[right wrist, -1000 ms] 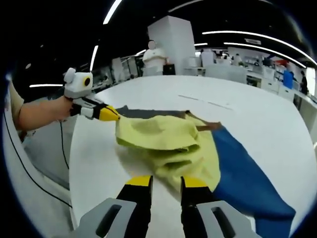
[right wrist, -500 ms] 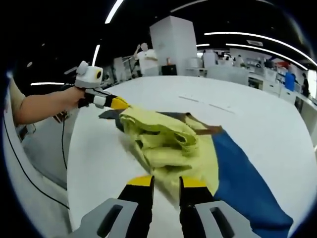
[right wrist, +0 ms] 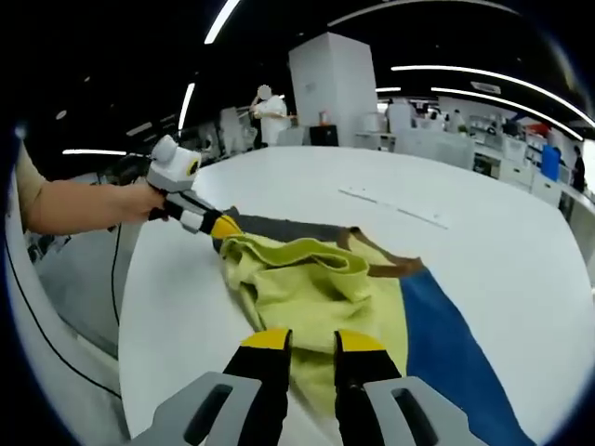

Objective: Fold the garment on the visible template until the final outline fits inside the template.

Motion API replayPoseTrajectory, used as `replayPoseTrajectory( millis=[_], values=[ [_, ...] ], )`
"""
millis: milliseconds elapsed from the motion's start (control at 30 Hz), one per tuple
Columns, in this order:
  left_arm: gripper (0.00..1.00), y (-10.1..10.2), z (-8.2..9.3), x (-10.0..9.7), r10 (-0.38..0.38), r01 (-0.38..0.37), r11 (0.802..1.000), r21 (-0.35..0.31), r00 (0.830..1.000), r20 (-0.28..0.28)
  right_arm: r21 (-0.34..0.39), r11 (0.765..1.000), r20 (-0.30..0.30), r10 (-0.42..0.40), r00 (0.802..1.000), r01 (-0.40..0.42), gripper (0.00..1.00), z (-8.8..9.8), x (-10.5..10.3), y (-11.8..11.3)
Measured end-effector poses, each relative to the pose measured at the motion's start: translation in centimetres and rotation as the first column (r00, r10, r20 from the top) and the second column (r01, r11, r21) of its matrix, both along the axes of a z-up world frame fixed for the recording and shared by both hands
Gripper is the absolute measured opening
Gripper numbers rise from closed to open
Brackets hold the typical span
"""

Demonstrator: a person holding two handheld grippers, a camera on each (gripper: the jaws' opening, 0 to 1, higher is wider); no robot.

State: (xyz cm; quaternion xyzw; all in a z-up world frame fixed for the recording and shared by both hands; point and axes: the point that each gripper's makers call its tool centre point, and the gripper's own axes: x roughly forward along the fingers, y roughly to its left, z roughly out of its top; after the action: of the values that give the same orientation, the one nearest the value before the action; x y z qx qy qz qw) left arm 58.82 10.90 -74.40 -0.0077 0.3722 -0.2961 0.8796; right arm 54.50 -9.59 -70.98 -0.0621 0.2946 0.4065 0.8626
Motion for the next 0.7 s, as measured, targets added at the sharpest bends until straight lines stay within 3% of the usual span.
replayPoseTrajectory(
  millis=[200, 400, 600, 700],
  values=[
    [0.0, 0.3, -1.8, -0.1, 0.015, -0.015, 1.0, 0.006, 0.999, -0.052, -0.003, 1.0, -0.007, 0.02, 1.0, -0.02, 0.13, -0.3, 0.1, 0.7],
    [0.0, 0.5, 0.2, -0.1, 0.03, -0.031, 0.997, -0.068, 0.999, -0.012, -0.001, 0.999, 0.005, 0.033, 0.999, -0.033, 0.13, 0.1, 0.3, 0.9],
    [0.12, 0.8, 1.9, -1.1, 0.01, -0.004, 0.993, -0.114, 0.999, 0.048, 0.006, 0.999, 0.013, 0.05, 0.999, -0.05, 0.13, 0.4, 0.6, 1.8],
    [0.13, 0.3, 2.3, -2.3, -0.004, 0.011, 0.992, -0.123, 0.998, 0.063, 0.009, 0.998, 0.016, 0.066, 0.998, -0.066, 0.13, 0.4, 0.6, 2.7]
  ],
)
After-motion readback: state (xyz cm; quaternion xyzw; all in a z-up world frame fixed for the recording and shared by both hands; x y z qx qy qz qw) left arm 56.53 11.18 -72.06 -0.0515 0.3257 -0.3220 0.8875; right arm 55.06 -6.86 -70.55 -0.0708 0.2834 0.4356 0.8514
